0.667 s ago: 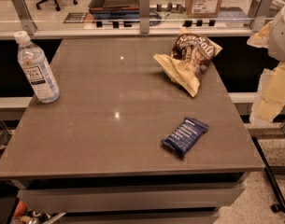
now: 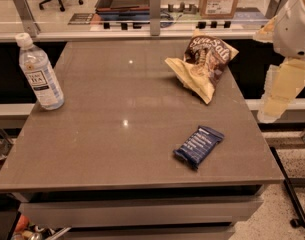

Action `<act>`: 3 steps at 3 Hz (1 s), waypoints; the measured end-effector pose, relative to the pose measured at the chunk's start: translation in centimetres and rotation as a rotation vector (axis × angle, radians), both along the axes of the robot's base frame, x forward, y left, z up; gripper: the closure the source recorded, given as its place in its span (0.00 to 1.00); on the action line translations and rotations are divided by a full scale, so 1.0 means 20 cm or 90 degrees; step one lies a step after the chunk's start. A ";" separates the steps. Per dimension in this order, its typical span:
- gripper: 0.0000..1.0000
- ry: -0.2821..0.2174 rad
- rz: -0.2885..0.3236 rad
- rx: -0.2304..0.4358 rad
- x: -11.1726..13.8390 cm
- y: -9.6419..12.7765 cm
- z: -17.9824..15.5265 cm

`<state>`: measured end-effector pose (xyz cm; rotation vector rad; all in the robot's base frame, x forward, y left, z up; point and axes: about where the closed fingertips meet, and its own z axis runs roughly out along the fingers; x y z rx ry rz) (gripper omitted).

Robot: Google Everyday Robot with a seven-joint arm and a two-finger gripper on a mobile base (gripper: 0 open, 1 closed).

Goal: Move brown chip bag near blue plastic bottle

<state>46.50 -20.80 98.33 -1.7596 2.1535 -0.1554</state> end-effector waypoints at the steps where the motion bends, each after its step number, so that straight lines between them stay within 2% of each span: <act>1: 0.00 -0.025 0.022 -0.001 0.14 0.04 -0.02; 2: 0.00 -0.063 0.057 0.000 0.27 0.10 -0.04; 3: 0.00 -0.117 0.108 -0.015 0.39 0.15 -0.08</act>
Offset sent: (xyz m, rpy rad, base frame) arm 0.0914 0.0343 -0.0132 0.0061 -0.1849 0.1659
